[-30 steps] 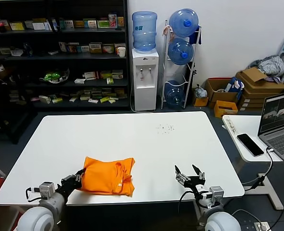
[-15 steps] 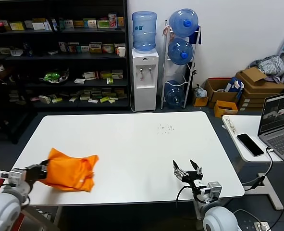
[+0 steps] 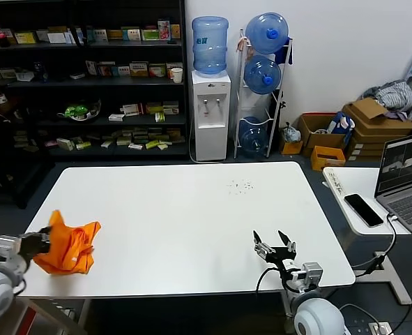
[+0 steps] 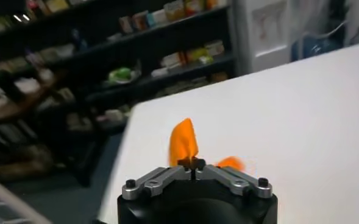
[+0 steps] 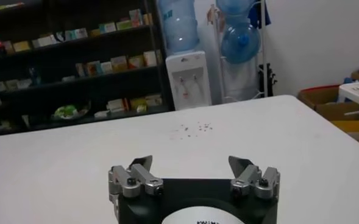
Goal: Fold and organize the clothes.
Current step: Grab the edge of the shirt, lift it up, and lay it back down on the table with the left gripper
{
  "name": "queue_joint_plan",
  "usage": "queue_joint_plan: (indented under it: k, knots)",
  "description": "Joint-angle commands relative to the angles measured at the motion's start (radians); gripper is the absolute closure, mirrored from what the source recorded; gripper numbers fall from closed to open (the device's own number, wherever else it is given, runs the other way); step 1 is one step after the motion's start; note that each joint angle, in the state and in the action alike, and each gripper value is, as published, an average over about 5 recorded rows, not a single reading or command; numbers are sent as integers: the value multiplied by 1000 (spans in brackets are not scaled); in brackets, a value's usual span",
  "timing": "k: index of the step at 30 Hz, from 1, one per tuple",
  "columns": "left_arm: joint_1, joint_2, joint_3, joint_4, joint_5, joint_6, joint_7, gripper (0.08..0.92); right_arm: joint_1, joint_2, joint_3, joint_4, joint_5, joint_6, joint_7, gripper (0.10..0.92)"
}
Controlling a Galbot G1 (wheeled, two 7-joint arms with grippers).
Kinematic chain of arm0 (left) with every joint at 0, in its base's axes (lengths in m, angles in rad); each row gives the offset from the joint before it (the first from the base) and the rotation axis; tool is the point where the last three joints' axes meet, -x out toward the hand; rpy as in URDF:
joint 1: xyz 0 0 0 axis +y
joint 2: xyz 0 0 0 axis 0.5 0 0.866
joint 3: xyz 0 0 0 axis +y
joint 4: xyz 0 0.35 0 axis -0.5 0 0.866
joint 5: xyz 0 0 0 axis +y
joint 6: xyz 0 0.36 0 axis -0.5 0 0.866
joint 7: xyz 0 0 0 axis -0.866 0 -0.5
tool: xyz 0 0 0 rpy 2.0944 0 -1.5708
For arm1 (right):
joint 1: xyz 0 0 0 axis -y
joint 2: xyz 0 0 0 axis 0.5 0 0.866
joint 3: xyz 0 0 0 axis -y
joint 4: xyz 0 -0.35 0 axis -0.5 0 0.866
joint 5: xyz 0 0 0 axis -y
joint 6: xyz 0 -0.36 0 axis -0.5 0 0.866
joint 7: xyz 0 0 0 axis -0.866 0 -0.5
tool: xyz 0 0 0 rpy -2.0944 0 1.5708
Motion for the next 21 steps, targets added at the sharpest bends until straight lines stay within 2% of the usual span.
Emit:
queue_joint_plan:
  k: [1,5,9,12,17,21]
  knots:
    - [-450,-290,644,-248,-620,40,-385,905,-9,22,24,24,-19,-28,29,203]
    - [-628,-457,790,-111,-607,15,-426,905,-14,38,35,40,-21,-43,41,203]
    - [-688,-554,845,-19,-565,3,-446,905,-16,46,40,39,-20,-47,45,203]
    - [-689,-581,865,18,-505,3,-435,905,-12,48,42,34,-17,-45,39,203]
    - [-650,-574,851,54,-403,6,-354,902,-4,45,42,29,-12,-44,2,203]
    - [-587,-563,766,18,-321,1,-271,831,7,44,49,11,-49,-16,-49,203]
